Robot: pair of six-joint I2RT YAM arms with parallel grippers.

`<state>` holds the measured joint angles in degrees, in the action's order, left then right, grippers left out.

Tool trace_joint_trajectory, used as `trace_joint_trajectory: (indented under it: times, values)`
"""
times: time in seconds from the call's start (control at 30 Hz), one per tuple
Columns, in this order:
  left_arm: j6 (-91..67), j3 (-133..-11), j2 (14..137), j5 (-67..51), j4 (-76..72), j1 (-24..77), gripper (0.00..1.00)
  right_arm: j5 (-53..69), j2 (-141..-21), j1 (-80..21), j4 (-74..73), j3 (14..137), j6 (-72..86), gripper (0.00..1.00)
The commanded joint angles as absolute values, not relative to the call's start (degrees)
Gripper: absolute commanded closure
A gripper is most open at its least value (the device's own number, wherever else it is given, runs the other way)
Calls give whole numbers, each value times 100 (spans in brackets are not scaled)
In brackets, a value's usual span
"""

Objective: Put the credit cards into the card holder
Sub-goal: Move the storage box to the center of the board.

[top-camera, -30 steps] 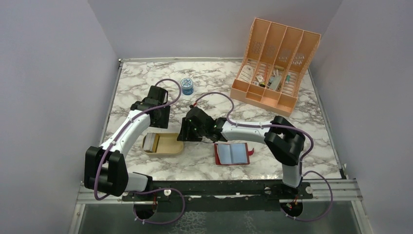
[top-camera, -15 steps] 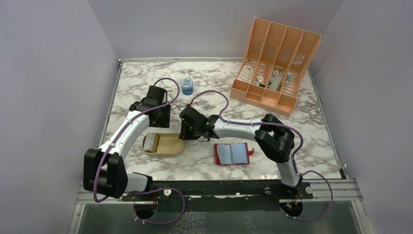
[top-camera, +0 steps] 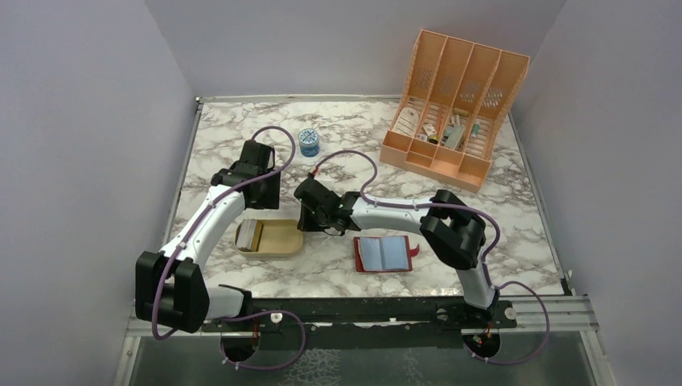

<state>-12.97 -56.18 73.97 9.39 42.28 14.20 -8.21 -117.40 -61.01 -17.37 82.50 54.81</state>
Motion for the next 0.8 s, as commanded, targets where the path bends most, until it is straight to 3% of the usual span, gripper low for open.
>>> trace_joint_trajectory:
  times: [0.0,0.27,0.77]
  values:
    - [-1261,-5676,7294,737,4091,1386,41,-1333,-11725,-6098,-1951,8419,5491,84]
    - [-981,-5660,7121,306,3921,1512,43,-1652,-11601,-6078,-2036,8333,5528,85]
    - [-1219,-5659,7326,524,3872,1988,42,-1762,-11138,-5708,-2000,7611,5609,86]
